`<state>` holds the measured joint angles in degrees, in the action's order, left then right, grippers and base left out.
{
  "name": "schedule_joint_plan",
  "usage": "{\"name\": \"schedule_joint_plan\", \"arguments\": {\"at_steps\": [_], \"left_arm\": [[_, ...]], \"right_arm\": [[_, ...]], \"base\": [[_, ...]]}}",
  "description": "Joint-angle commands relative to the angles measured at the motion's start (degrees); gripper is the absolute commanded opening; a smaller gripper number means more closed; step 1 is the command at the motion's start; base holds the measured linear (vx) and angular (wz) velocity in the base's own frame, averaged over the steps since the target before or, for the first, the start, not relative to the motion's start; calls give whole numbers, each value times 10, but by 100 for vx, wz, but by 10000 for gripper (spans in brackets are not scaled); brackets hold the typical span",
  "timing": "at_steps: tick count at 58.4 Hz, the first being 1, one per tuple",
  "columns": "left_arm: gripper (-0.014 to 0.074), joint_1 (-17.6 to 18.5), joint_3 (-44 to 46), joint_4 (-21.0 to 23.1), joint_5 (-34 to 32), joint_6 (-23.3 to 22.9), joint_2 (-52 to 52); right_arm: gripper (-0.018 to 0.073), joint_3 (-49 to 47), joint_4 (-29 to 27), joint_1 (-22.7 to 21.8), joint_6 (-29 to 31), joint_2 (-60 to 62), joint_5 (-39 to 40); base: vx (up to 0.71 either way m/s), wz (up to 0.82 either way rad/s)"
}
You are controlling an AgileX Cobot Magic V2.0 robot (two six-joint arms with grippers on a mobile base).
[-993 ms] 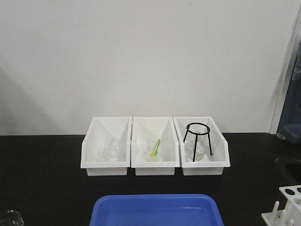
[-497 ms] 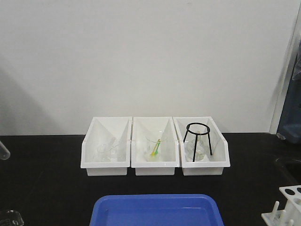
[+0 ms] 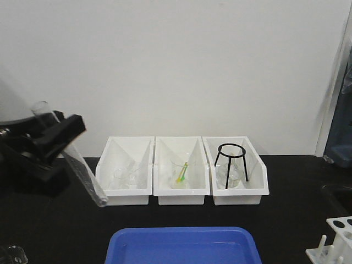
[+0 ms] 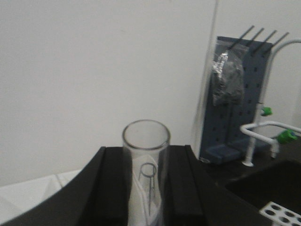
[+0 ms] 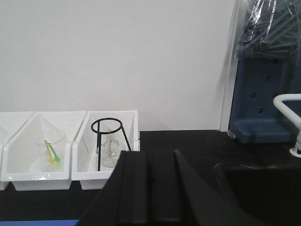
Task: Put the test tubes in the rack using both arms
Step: 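Carry the held test tube with the left gripper toward the right gripper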
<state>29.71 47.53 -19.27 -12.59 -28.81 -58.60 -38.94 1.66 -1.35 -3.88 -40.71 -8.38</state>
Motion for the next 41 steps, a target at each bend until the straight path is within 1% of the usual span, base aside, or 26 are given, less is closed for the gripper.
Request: {"name": "schedule_joint_plan", "arguments": {"at_steps": [1,8,12,17,18,22,24,28,30,32,35,38,41], "left_arm": [[-20,38,18,3,-49,-5,-17],[-20,82,18,1,-60,-4,-51],[-20,98,18,-3,-75,-5,-67],[-20,110,18,-2,-90,-7,-80],[-20,109,18,-3,-92,-10,-83],[-20,109,18,-3,-94,-36,-90],[-20,109,18,-11,-94,-50,-90],[-20,109,18,-34,-94,-63,-92],[-20,109,18,-47,-94,-67,-92],[-20,109,18,-62,-94,-72,-92],[-20,109,18,-85,-94,-91,-92],[-20,109,18,-104,-96,-119,-92],[-20,109,18,-134,-96,-148,-92]], "right_arm": [[-4,-20,-17,0,5,0,36],[-4,-20,-20,2,16,-7,11],[-4,-20,-22,17,42,-16,-9],[-4,-20,-38,65,96,-26,-29],[-4,-20,-47,81,110,-30,-31],[-4,-20,-79,138,170,-47,-31],[-4,-20,-96,168,201,-56,-28],[-4,-20,-126,230,262,-78,-20],[-4,-20,-140,254,281,-89,-14],[-4,-20,-156,275,295,-100,-7],[-4,-20,-172,300,309,-117,4],[-4,-20,-182,316,318,-132,18],[-4,-20,-188,332,320,-146,33]], "base": [[0,0],[0,0],[0,0],[0,0],[0,0],[0,0],[0,0],[0,0],[0,0],[0,0],[0,0],[0,0],[0,0]]}}
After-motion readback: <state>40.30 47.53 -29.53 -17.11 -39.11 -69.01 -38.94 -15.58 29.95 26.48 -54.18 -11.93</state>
